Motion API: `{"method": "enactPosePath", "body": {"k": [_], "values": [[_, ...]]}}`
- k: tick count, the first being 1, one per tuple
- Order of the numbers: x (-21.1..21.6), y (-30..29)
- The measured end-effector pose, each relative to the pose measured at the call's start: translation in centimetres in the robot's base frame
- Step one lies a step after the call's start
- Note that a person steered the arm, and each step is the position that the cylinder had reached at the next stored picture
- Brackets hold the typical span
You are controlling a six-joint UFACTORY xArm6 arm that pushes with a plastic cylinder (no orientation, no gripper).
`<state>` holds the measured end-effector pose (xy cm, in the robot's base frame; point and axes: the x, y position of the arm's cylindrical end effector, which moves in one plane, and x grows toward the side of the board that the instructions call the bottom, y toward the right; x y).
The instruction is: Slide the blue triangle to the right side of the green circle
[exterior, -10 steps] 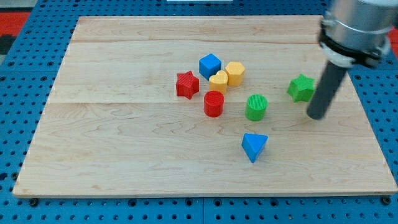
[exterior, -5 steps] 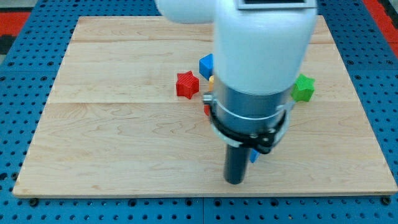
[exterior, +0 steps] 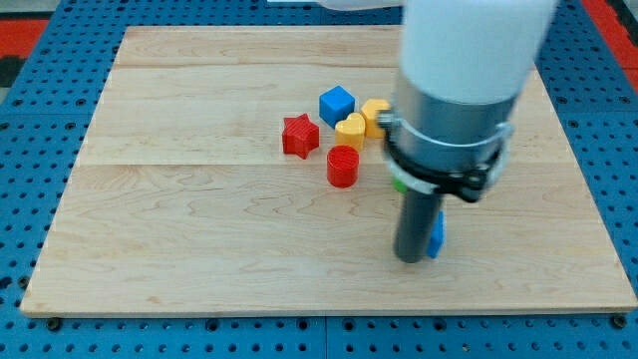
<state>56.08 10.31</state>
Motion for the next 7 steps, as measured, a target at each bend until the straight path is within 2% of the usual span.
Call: {"method": "enactPosePath", "body": {"k": [1,2,3,4,5,7], "values": [[0.0,4.4],[-1.5,4.4],[-4.4,0.3],[-6.9,-1.2],[-7.5,-1.0],[-7.2,3.5]]}}
